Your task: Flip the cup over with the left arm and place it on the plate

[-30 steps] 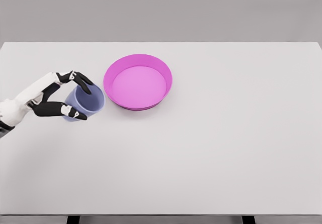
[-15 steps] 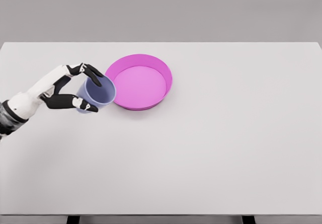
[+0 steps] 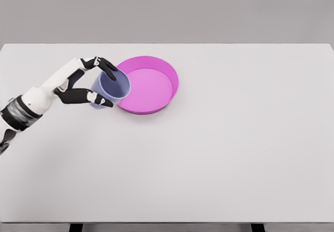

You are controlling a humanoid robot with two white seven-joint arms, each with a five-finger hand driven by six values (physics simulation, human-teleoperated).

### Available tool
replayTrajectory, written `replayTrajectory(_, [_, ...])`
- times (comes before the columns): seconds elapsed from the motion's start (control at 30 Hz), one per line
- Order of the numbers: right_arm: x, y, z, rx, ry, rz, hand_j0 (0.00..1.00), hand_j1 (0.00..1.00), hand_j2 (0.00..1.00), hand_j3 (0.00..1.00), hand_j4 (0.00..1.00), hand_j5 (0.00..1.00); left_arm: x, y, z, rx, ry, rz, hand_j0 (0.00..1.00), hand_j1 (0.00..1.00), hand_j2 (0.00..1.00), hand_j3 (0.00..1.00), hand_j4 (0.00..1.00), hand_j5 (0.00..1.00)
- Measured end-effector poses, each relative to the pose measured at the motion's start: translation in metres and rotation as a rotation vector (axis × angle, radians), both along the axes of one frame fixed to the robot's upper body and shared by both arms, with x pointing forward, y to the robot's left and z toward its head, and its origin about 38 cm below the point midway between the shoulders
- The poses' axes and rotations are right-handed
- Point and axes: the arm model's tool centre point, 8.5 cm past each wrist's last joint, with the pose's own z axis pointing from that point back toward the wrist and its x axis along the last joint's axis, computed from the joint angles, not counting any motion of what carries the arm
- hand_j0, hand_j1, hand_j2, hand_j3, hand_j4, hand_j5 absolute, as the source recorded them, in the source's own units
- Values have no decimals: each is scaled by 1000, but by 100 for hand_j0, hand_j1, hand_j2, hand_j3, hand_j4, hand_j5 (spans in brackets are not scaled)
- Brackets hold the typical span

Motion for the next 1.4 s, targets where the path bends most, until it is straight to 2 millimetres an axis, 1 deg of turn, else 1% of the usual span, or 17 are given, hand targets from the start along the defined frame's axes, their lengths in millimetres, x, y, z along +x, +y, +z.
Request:
replayTrajectory(0.07, [0, 0, 0, 0, 0, 0, 100, 100, 100, 100, 100, 100, 4, -1, 1, 0, -5, 4, 43, 43, 43, 43, 43, 43])
replayTrajectory(0.3, [0, 0, 0, 0, 0, 0, 100, 100, 100, 100, 100, 100, 17, -16, -8, 1, -5, 15, 42, 42, 42, 42, 42, 42])
replayTrajectory(0.33, [0, 0, 0, 0, 0, 0, 100, 100, 100, 100, 100, 100, 18, -18, -8, -1, -9, 13, 42, 42, 42, 42, 42, 42])
replayTrajectory(0.37, [0, 0, 0, 0, 0, 0, 100, 100, 100, 100, 100, 100, 22, -21, -3, -6, -23, 10, 42, 42, 42, 42, 42, 42])
replayTrajectory(0.47, [0, 0, 0, 0, 0, 0, 100, 100, 100, 100, 100, 100, 27, -30, -2, -23, -29, 6, 42, 42, 42, 42, 42, 42])
replayTrajectory(0.6, [0, 0, 0, 0, 0, 0, 100, 100, 100, 100, 100, 100, 40, -45, 3, -59, -45, 3, 42, 42, 42, 42, 42, 42])
replayTrajectory(0.7, [0, 0, 0, 0, 0, 0, 100, 100, 100, 100, 100, 100, 48, -57, -3, -93, -31, 9, 42, 42, 42, 42, 42, 42])
replayTrajectory(0.8, [0, 0, 0, 0, 0, 0, 100, 100, 100, 100, 100, 100, 54, -70, -14, -127, -4, 16, 43, 43, 43, 43, 43, 43])
replayTrajectory(0.9, [0, 0, 0, 0, 0, 0, 100, 100, 100, 100, 100, 100, 62, -83, -16, -151, 4, 11, 43, 43, 43, 43, 43, 43])
replayTrajectory(1.0, [0, 0, 0, 0, 0, 0, 100, 100, 100, 100, 100, 100, 67, -92, -27, -175, 21, 13, 43, 43, 43, 43, 43, 43])
replayTrajectory(1.17, [0, 0, 0, 0, 0, 0, 100, 100, 100, 100, 100, 100, 73, -95, -40, -180, 53, 34, 42, 42, 42, 42, 42, 42])
replayTrajectory(1.23, [0, 0, 0, 0, 0, 0, 100, 100, 100, 100, 100, 100, 75, -93, -44, -183, 62, 52, 41, 41, 41, 41, 41, 41])
replayTrajectory(1.4, [0, 0, 0, 0, 0, 0, 100, 100, 100, 100, 100, 100, 80, -83, -55, -182, 87, 108, 41, 41, 41, 41, 41, 41])
